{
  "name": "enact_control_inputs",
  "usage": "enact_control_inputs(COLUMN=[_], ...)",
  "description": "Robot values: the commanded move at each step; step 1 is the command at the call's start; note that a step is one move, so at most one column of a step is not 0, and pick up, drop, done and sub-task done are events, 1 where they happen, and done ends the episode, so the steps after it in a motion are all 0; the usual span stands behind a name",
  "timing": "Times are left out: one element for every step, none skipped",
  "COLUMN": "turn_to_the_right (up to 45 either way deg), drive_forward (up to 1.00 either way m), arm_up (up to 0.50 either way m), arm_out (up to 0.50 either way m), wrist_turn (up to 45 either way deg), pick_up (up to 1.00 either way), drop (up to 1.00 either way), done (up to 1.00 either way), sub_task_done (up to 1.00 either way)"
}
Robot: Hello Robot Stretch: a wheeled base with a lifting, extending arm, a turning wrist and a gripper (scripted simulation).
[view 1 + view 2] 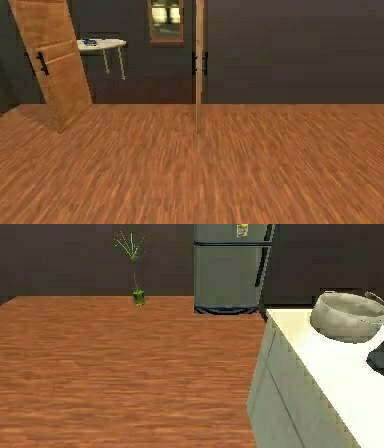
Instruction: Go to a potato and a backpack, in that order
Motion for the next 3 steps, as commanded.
enact_control_inputs(turn_to_the_right=[0.0, 45.0, 45.0], drive_forward=[0.05, 0.00, 0.00], arm_up=[0.00, 0.00, 0.00], arm_out=[0.00, 0.00, 0.00], wrist_turn=[0.0, 0.0, 0.0], pick_up=[0.00, 0.00, 0.00], drop=[0.00, 0.00, 0.00], done=[0.00, 0.00, 0.00], sub_task_done=[0.00, 0.00, 0.00])
